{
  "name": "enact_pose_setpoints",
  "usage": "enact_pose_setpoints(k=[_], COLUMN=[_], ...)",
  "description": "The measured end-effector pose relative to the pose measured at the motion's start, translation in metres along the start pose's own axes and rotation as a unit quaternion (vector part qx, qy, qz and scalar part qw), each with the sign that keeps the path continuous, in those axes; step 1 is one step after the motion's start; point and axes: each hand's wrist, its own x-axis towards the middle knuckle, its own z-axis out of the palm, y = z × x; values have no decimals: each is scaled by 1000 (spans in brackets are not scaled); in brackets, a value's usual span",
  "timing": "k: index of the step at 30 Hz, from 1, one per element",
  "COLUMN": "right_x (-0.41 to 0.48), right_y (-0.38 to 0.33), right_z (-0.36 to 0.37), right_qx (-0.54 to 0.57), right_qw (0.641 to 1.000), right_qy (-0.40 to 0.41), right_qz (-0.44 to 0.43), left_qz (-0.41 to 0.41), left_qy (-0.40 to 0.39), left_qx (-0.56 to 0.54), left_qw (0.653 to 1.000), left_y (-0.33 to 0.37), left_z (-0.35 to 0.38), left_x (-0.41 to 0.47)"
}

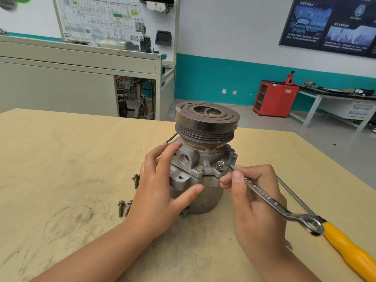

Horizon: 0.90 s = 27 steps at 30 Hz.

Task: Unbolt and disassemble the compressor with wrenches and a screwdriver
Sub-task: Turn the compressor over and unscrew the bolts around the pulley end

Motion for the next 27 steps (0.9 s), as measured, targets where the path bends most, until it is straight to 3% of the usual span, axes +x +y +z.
enact_pose_setpoints(k=[4, 7, 12, 16, 21, 23, 27], right_x=[-4, -2, 11, 25, 32, 30, 26], right_y=[-2, -1, 5, 11, 13, 11, 6], right_z=[3, 4, -1, -1, -6, -9, -11], right_qx=[15, 125, 241, 301, 416, 425, 375], right_qw=[1000, 988, 937, 899, 825, 828, 879], right_qy=[1, 13, 26, 8, 9, 25, 32], right_qz=[10, 89, 251, 318, 383, 364, 294], left_qz=[-4, -5, -4, -5, -7, -8, -7], left_qy=[0, 0, 3, 3, 0, -1, 1], left_qx=[-1, 0, -1, 0, 2, 1, 5], left_qw=[1000, 1000, 1000, 1000, 1000, 1000, 1000], left_y=[0, -1, -1, -1, -1, -1, -1], left_z=[0, 0, 1, 0, 0, 0, 1], left_x=[0, 0, 0, 0, 0, 0, 0])
